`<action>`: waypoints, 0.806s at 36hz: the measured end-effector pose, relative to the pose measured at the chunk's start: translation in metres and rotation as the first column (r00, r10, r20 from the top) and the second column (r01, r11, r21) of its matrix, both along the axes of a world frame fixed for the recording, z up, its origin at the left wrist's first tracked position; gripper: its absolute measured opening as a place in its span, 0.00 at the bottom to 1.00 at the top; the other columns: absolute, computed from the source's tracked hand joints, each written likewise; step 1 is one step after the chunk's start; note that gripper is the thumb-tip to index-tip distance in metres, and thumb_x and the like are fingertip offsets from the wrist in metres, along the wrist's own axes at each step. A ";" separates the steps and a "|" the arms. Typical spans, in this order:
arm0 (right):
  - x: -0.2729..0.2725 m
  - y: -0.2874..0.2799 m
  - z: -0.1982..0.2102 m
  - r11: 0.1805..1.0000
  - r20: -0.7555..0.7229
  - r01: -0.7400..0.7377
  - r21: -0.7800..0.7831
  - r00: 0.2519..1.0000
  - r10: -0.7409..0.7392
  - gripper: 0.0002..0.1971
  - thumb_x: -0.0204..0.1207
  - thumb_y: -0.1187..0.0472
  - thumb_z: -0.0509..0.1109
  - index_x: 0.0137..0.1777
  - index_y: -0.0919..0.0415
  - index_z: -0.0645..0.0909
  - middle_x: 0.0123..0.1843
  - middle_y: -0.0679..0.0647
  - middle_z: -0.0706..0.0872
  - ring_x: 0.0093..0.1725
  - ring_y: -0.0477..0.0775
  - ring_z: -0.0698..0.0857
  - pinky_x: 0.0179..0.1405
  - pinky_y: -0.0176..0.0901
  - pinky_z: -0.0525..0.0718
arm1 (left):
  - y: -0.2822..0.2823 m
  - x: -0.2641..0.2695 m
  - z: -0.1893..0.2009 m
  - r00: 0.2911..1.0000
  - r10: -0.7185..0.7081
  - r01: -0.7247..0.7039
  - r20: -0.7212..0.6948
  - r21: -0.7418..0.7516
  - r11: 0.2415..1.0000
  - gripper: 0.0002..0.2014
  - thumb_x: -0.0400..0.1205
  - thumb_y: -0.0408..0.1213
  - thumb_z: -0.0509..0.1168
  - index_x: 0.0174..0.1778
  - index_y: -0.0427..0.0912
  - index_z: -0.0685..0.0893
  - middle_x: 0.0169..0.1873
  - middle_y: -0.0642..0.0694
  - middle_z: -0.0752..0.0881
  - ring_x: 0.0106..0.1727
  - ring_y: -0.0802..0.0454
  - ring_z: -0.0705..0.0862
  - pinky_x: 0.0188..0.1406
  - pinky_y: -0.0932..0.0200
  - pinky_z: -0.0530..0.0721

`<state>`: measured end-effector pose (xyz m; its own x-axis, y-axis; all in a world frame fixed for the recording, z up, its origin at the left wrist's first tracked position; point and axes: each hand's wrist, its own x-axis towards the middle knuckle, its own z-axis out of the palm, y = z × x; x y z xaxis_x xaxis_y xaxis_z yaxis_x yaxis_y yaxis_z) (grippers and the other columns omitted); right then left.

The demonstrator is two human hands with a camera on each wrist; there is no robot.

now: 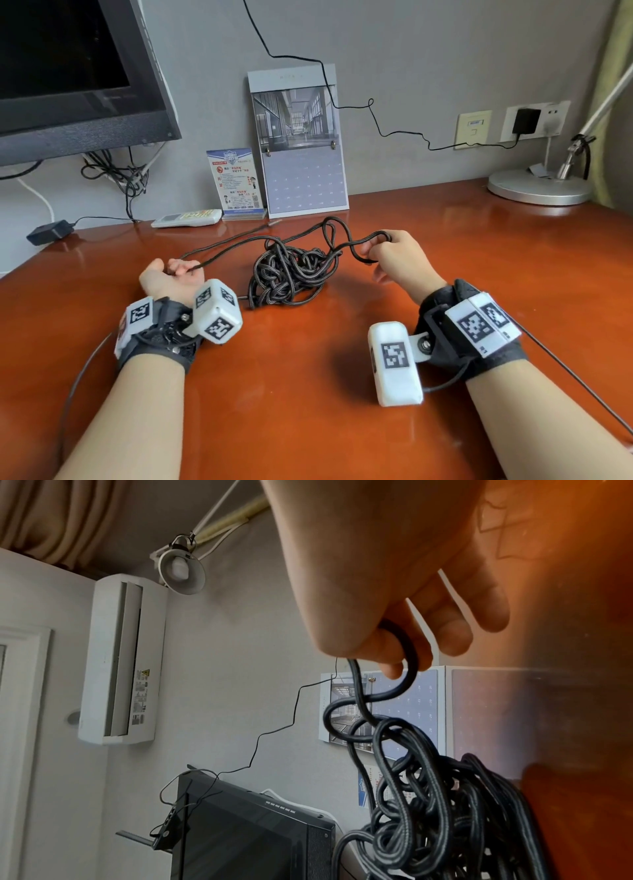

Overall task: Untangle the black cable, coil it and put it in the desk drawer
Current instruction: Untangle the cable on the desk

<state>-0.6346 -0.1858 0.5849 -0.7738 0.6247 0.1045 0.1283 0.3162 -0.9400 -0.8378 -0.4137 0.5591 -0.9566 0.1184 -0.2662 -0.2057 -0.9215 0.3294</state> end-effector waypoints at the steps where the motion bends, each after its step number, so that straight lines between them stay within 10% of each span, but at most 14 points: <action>1: 0.000 0.000 0.000 1.000 0.001 0.004 0.001 1.000 -0.004 0.15 0.73 0.73 0.54 0.37 0.58 0.79 0.38 0.57 0.83 0.25 0.54 0.79 0.30 0.43 0.80 | 0.003 0.002 0.003 1.000 0.015 -0.015 -0.010 -0.009 1.000 0.14 0.87 0.41 0.52 0.35 0.42 0.66 0.18 0.51 0.69 0.18 0.56 0.68 0.27 0.65 0.73; 6: 0.000 0.002 -0.001 0.999 0.004 0.024 0.030 1.000 -0.024 0.13 0.76 0.72 0.55 0.40 0.56 0.78 0.31 0.56 0.81 0.24 0.54 0.79 0.31 0.46 0.83 | 0.019 0.021 0.021 0.906 -0.303 0.228 -0.294 -0.262 0.938 0.09 0.80 0.43 0.60 0.47 0.41 0.75 0.42 0.47 0.81 0.45 0.51 0.80 0.57 0.52 0.76; 14: 0.000 0.002 -0.002 0.995 -0.114 0.061 0.073 0.992 -0.052 0.09 0.77 0.68 0.59 0.54 0.58 0.72 0.42 0.54 0.81 0.30 0.54 0.80 0.36 0.49 0.84 | 0.056 0.065 0.041 0.482 -0.752 0.010 -0.450 -0.855 0.518 0.08 0.74 0.35 0.67 0.48 0.46 0.79 0.41 0.55 0.85 0.46 0.60 0.82 0.52 0.66 0.78; 20: -0.001 0.002 0.000 0.961 -0.328 0.202 0.191 0.935 -0.131 0.12 0.75 0.65 0.66 0.56 0.55 0.70 0.53 0.51 0.71 0.41 0.39 0.73 0.36 0.32 0.71 | 0.063 0.067 0.036 0.529 -0.799 -0.164 -0.286 -0.958 0.234 0.11 0.81 0.27 0.61 0.44 0.48 0.83 0.46 0.52 0.84 0.54 0.55 0.81 0.59 0.61 0.74; 29: 0.005 -0.013 0.006 0.947 -0.498 0.119 0.297 0.866 0.047 0.06 0.68 0.67 0.63 0.41 0.56 0.77 0.34 0.46 0.79 0.34 0.50 0.75 0.36 0.37 0.73 | 0.068 0.071 0.037 0.692 -0.676 -0.101 -0.253 -0.961 0.256 0.05 0.79 0.41 0.70 0.43 0.43 0.85 0.40 0.48 0.87 0.43 0.52 0.84 0.41 0.60 0.76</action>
